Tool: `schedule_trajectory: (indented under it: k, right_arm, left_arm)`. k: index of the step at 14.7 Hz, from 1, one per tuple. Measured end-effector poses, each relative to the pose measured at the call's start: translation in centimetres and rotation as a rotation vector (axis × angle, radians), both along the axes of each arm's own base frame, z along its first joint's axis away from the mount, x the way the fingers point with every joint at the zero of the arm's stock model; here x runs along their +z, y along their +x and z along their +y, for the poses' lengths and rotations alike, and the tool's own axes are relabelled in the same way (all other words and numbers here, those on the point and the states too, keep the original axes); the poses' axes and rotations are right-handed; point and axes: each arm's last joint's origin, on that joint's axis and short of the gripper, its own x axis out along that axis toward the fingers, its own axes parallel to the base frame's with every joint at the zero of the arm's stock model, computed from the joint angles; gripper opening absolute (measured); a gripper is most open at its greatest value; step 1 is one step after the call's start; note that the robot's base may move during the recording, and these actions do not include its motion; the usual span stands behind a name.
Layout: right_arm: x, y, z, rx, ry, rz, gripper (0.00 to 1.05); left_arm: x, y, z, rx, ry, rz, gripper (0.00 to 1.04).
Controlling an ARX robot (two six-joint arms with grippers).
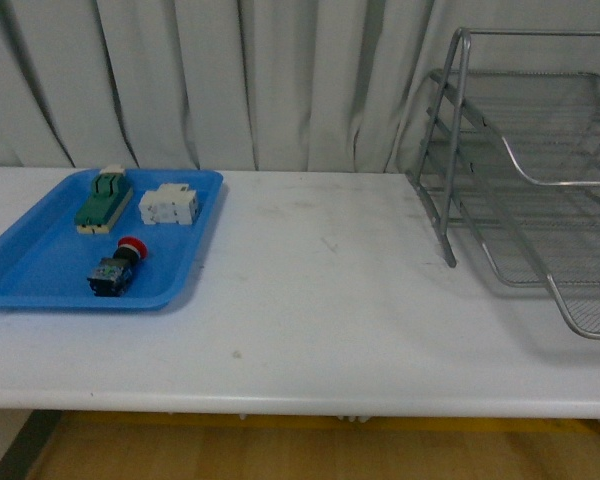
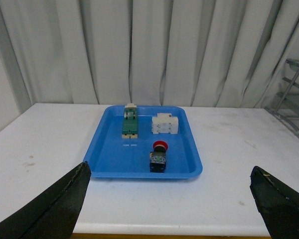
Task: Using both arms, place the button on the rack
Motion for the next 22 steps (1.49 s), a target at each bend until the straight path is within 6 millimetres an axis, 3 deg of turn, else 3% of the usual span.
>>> schedule_trajectory:
  k: [12,17,22]
  right_arm:
    - [-2.7,-0.1,-0.1,-0.020,-0.014,-0.018,0.02]
    - [-2.7,-0.1,-0.1,-0.021,-0.015,-0.023,0.03]
    - [-2.7,-0.1,-0.1,-0.021,-0.016,-0.023,0.53]
  left_arm:
    - [0.0,0.0,0.0,0.000,0.000,0.000,0.98]
    - [0.0,0.0,0.0,0.000,0.000,0.000,0.98]
    - [0.0,0.0,0.0,0.000,0.000,0.000,0.98]
